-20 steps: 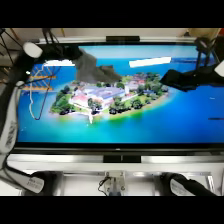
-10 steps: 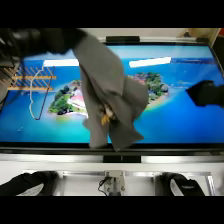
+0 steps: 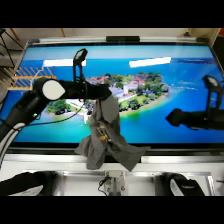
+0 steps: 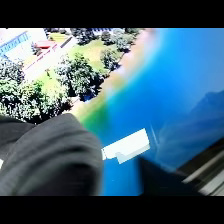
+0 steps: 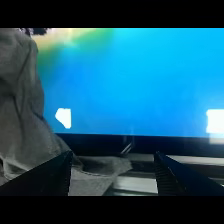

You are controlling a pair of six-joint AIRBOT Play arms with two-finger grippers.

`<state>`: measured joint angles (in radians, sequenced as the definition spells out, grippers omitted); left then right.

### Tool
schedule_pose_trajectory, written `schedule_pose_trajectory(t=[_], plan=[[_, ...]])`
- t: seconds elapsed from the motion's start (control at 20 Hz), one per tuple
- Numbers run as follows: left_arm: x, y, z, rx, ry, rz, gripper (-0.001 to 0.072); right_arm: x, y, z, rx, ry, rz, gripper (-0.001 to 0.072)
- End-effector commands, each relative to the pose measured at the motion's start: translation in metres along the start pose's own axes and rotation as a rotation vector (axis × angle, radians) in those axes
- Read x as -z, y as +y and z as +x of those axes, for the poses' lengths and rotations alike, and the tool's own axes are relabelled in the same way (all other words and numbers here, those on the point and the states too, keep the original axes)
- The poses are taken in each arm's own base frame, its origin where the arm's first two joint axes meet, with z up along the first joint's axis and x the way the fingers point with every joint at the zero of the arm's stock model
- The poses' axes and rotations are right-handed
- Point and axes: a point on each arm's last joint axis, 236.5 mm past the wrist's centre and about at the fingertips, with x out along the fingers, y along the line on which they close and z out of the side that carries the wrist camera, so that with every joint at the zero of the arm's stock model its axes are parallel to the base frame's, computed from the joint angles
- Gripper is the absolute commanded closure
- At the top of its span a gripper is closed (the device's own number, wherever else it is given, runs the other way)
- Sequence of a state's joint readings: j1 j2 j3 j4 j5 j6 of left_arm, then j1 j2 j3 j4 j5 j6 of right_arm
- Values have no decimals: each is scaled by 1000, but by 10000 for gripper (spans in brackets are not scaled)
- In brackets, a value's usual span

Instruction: Fold the shirts.

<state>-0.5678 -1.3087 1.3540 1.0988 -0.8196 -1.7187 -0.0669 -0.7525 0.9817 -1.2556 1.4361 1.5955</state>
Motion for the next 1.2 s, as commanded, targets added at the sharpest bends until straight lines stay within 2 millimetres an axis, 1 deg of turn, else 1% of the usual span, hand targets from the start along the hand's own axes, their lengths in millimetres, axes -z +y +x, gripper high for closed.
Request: schedule_pose_trajectory(t=[0.0,0.05,0.1,0.15,0.2,0.25,0.3,0.35,0.4,0.45,0.55,0.6,0.65,0.7,0.8,0.9,0.95,1.0,1.15], plan=[[-17,36,-8,-48,22,-91,-13,13,-4,45,-46,108,-20,95],[-20,56,-31,-84,78,-83,-13,19,-13,51,-21,153,-76,94],[-15,81,-55,-133,153,-95,-13,27,-25,56,20,210,-89,94],[5,113,-83,-207,267,-140,-9,38,-37,61,55,277,-95,94],[32,143,-110,-281,383,-182,0,51,-42,69,58,344,-93,94],[57,163,-129,-331,469,-208,0,65,-43,78,40,407,-88,94],[80,174,-141,-353,509,-234,0,79,-39,88,0,452,-88,89],[102,181,-144,-360,513,-271,0,92,-33,97,-46,484,-89,53],[125,186,-142,-366,510,-294,0,104,-28,105,-91,503,-92,40],[152,187,-134,-356,510,-323,0,116,-21,112,-140,518,-103,40],[206,180,-110,-287,535,-411,0,134,-14,123,-201,534,-112,40],[231,175,-97,-249,553,-460,0,138,-12,127,-218,532,-113,40],[250,171,-85,-223,566,-494,1,141,-11,130,-228,527,-110,40],[263,169,-73,-210,565,-516,0,140,-9,133,-238,515,-110,40],[275,164,-54,-194,547,-502,2,132,-8,138,-245,469,-128,40],[283,159,-42,-193,566,-468,7,122,-7,142,-247,424,-131,40],[288,156,-38,-192,584,-460,86,119,-4,144,-250,408,-138,40],[293,155,-34,-193,601,-456,112,119,0,147,-247,403,-167,40],[295,152,-20,-184,594,-478,124,125,17,160,-227,382,-296,40]])
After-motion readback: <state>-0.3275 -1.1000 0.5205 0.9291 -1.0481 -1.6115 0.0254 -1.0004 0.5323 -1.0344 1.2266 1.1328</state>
